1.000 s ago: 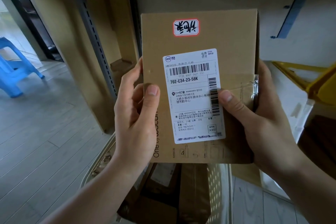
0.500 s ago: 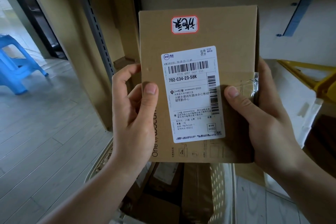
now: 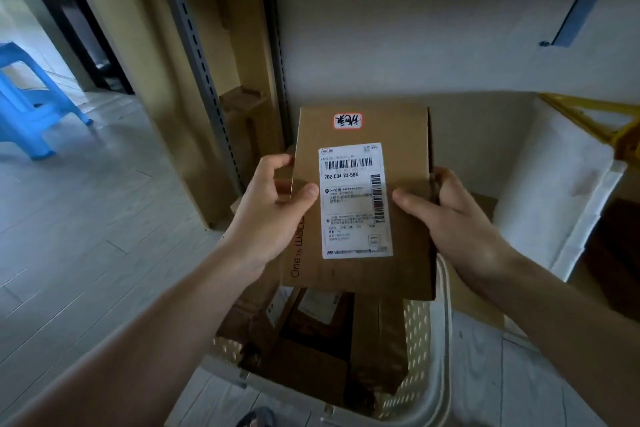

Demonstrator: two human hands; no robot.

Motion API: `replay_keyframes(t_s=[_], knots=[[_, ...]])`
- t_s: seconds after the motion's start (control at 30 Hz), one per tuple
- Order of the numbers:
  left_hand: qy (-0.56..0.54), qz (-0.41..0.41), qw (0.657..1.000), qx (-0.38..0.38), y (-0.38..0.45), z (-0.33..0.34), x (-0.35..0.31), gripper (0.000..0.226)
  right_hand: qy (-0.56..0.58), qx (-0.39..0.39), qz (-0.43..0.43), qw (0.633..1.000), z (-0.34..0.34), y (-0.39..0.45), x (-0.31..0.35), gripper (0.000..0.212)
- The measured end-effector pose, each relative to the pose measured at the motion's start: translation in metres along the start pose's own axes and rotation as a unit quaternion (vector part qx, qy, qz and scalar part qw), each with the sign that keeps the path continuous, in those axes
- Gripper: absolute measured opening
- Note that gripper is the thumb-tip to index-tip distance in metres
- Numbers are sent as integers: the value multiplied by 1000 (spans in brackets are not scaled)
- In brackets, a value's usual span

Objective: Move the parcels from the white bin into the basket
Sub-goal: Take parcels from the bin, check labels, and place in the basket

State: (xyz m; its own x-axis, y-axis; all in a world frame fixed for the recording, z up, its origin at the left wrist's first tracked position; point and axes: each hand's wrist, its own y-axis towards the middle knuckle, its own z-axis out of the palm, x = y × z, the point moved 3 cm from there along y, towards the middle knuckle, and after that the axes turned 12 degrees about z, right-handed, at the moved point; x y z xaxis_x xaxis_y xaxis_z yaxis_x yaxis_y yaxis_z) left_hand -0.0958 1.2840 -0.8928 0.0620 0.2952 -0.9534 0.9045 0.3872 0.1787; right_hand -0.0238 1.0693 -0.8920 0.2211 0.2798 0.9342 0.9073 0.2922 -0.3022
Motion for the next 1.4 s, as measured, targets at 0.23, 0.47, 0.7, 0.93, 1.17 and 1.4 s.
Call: replay_keyframes(t_s=[0.23,0.47,0.7,0.93,1.17,1.4], knots=[[83,35,996,27,6,-17,10,43,-119,43,68,990,5,3,-15,54],[232,55,966,100,-6,-11,25,53,-146,154,115,971,45,-5,-39,56],[354,52,925,125,-12,22,49,59,-121,175,116,970,86,9,-66,41],[407,1,902,146,-8,32,83,52,-158,230,56,959,112,26,-94,60],[446,5,883,145,-2,31,101,53,-187,239,48,952,127,42,-106,118],[450,-13,880,149,1,33,104,52,-235,232,57,942,134,68,-118,116]])
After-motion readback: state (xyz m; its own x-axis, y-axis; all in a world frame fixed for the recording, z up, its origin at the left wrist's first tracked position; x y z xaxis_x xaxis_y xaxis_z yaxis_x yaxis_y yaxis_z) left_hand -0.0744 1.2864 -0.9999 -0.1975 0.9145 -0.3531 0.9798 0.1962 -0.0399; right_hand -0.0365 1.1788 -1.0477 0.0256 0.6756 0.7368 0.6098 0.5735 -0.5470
